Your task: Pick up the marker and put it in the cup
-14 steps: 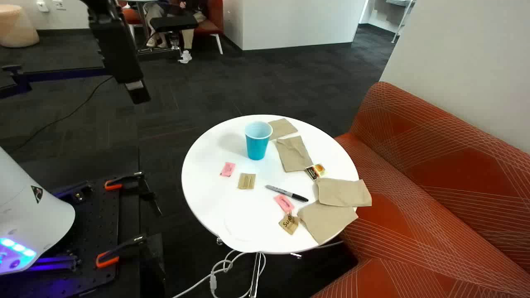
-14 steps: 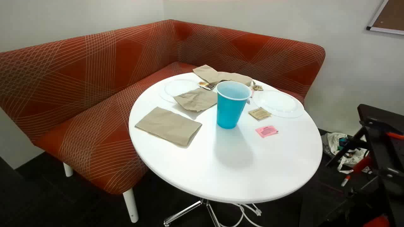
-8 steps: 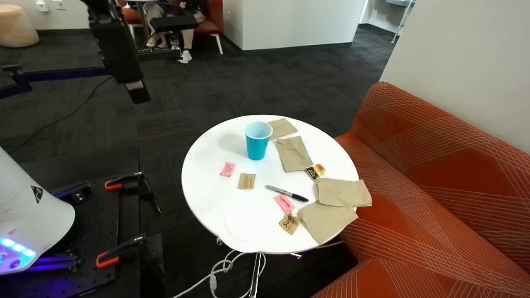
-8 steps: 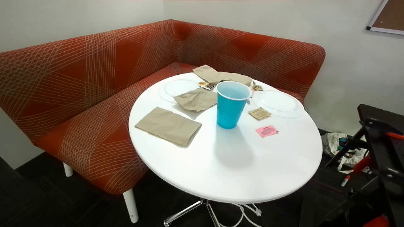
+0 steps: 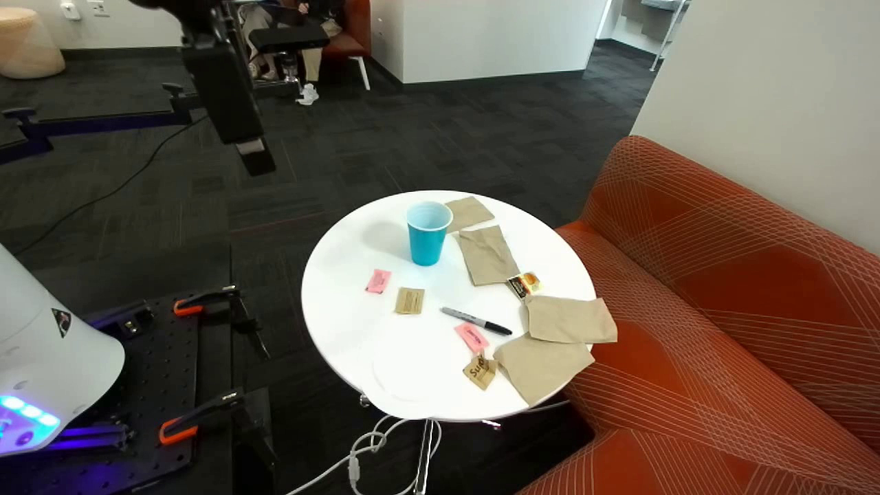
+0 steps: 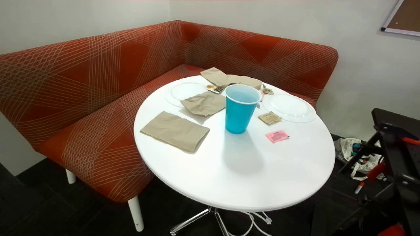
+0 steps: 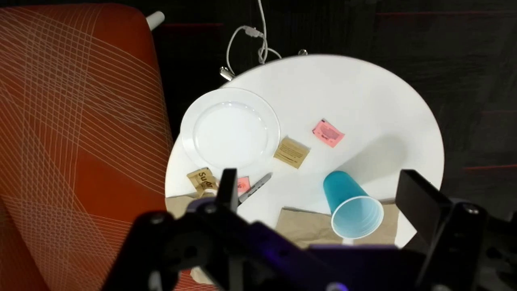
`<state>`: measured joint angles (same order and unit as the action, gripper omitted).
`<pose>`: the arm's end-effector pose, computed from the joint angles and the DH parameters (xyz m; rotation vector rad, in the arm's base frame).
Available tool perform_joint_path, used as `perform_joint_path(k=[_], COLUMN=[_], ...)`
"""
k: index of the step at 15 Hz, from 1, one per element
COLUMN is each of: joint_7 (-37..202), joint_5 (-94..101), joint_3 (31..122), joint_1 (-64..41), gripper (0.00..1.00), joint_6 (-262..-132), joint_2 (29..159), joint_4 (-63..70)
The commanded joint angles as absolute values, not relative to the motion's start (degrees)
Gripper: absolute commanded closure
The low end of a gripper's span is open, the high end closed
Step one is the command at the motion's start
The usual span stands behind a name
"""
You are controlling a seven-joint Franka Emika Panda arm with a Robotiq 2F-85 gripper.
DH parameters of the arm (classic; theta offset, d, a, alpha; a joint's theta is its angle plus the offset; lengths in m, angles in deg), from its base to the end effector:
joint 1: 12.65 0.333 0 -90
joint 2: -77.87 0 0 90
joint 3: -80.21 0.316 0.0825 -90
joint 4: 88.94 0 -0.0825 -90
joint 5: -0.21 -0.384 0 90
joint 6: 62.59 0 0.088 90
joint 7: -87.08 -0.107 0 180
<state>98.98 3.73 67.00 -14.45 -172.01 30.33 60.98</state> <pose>0.3062 -0.0925 0.5027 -3.0486 -0.0412 -0.1987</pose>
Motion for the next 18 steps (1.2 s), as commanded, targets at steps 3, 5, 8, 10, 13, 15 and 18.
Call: perform_joint_path(k=[3, 5, 8, 10, 13, 15, 18], joint_7=[92.1, 88.5, 84.2, 82.6, 79.1, 77.4, 77.5], joint_5=[-1.5, -3.2, -6.7, -8.4, -8.9, -9.1, -11.2], joint_3=[68.8, 69.6, 70.3, 70.8, 71.8, 72.2, 72.1], joint_1=[-15.4, -15.9, -15.8, -15.7, -16.1, -16.3, -16.3], gripper=[0.00, 0.00, 0.00, 0.00, 0.00, 0.00, 0.00], joint_6=[-182.9, -187.4, -193.7, -196.8, -200.7, -202.9, -204.6], joint_2=[41.0, 45.7, 53.5, 58.7, 67.3, 72.6, 80.7], joint_4=[59.5, 58.8, 56.9, 55.3, 51.8, 49.2, 44.4])
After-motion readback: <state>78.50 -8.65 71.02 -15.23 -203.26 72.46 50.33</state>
